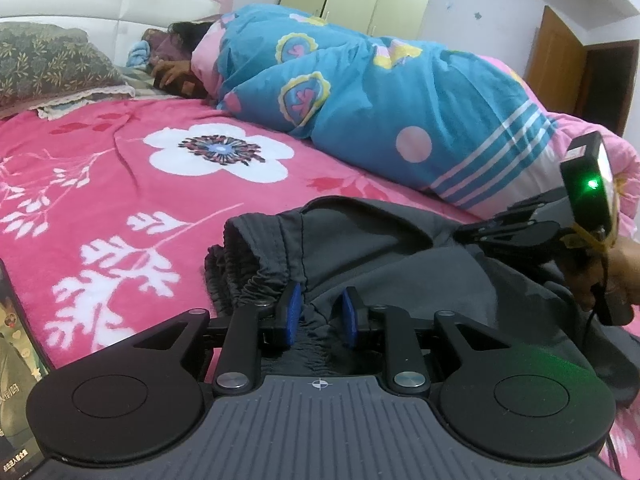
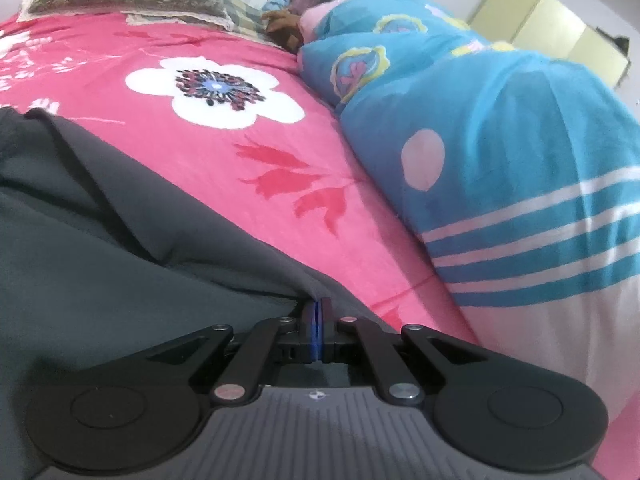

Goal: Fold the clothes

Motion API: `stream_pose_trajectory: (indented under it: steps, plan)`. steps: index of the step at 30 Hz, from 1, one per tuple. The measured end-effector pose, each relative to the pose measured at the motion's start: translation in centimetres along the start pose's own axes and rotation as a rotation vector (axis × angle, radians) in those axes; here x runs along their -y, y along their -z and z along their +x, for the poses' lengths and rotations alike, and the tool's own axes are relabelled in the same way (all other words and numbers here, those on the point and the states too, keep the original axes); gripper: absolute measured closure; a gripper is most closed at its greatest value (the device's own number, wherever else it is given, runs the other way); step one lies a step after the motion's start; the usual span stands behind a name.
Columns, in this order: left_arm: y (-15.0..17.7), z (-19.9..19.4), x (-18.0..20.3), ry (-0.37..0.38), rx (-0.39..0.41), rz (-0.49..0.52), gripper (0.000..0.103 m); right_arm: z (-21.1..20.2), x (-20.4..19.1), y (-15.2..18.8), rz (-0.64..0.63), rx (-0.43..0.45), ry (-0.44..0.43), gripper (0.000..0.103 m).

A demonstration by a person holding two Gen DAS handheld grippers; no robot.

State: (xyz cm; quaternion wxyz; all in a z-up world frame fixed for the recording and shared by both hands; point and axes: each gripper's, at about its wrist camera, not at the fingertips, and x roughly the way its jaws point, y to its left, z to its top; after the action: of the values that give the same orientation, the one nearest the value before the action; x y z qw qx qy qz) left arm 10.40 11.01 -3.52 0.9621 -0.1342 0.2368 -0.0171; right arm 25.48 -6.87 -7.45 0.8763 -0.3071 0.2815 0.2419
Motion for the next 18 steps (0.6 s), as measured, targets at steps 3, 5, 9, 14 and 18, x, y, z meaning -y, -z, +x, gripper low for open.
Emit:
stream_pose_trajectory:
  steps: [3,5,9,14,18]
  plan:
    - [0.0,0.0,-0.1,0.001,0.0,-0.001,0.08,1.0,1.6,0.2,0.128,-0.033,-0.006,0.102]
    - [0.0,0.0,-0.1,0.002,0.001,-0.001,0.08,1.5,2.8,0.5,0.211,-0.05,-0.003,0.102]
    - [0.1,0.1,-0.1,0.002,0.005,-0.001,0.08,1.3,5.1,1.2,0.369,-0.063,0.021,0.101]
    - [0.2,-0.1,-0.1,0.0,0.023,-0.002,0.08,-1.4,7.2,2.6,0.49,-0.027,0.112,0.085]
    - [0.2,-0.9,-0.2,-0.007,0.068,-0.015,0.078,-5.8,8.4,4.2,0.558,0.034,0.187,0.078]
